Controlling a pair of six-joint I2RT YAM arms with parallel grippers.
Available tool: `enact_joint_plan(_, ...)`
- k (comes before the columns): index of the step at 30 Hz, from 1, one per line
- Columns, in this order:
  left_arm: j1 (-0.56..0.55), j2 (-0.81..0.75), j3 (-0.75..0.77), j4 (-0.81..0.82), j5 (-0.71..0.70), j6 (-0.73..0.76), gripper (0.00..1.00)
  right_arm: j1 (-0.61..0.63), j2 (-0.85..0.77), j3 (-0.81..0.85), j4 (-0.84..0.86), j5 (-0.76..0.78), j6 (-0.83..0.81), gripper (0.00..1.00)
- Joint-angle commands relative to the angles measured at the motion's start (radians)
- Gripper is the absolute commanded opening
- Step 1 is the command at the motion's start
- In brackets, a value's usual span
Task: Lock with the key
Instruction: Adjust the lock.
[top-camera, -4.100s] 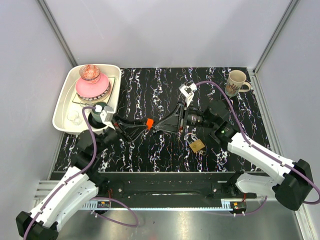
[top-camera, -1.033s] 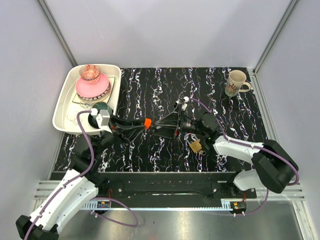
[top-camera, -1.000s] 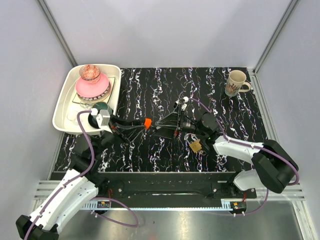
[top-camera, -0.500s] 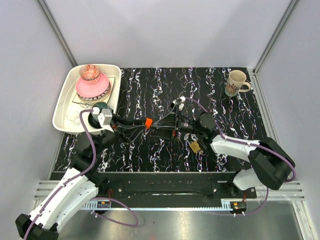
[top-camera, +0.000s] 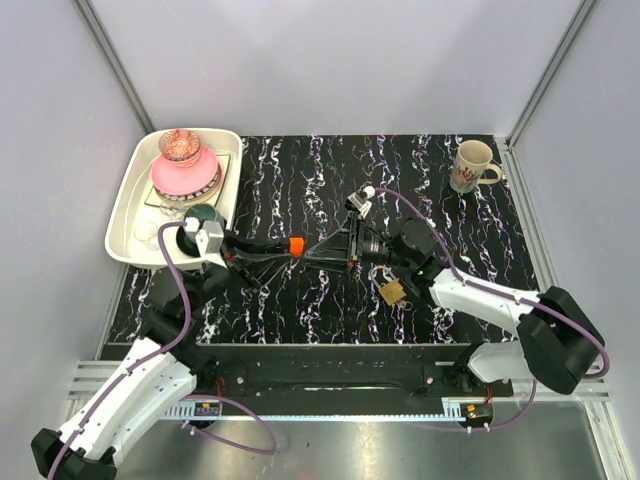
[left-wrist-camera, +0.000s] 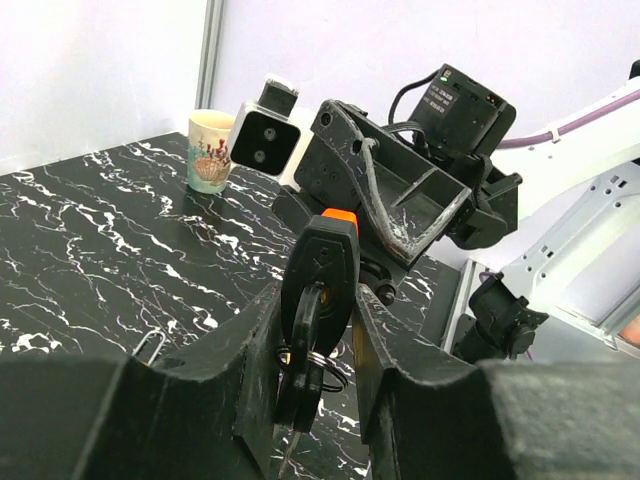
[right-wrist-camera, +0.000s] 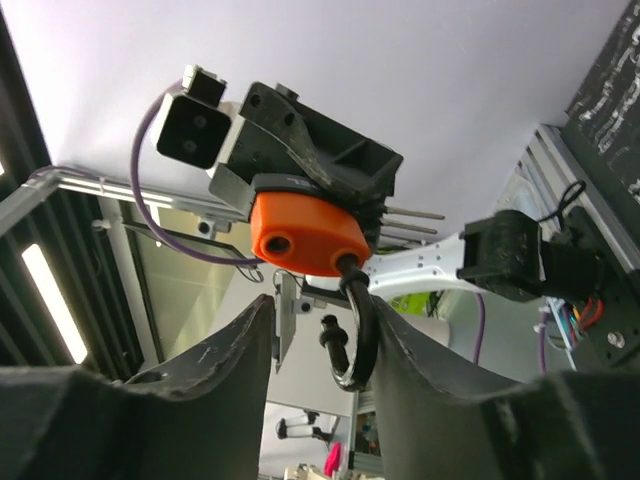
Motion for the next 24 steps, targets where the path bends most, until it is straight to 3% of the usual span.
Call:
enact_joint_plan(1, 0.002, -0.014, -0.001, 0.048, 0.014, 0.011, 0.00, 0.008, -0.082, 0.060, -0.102, -0.003, -0.128, 0.45)
enact_joint_plan(7, 0.002, -0.038, -0.004, 0.021, 0.040, 0.043, 0.00, 0.009, -0.126, 0.072, -0.266, 0.010, -0.244, 0.45)
enact_joint_plan(12, 0.002, -0.074, 0.004, -0.033, 0.016, 0.062, 0.00, 0.008, -0.129, 0.078, -0.270, -0.027, -0.263, 0.62)
enact_joint_plan(16, 0.002, -0.074, 0.008, -0.044, -0.014, 0.021, 0.00, 0.008, -0.141, 0.080, -0.297, -0.037, -0.312, 0.68)
enact_joint_plan(22, 0.002, -0.034, 0.007, -0.041, -0.027, -0.013, 0.00, 0.008, -0.178, 0.095, -0.306, -0.038, -0.359, 0.69)
enact_joint_plan(24, 0.002, -0.029, 0.011, -0.059, -0.058, -0.016, 0.00, 0.008, -0.204, 0.119, -0.406, -0.029, -0.455, 0.69)
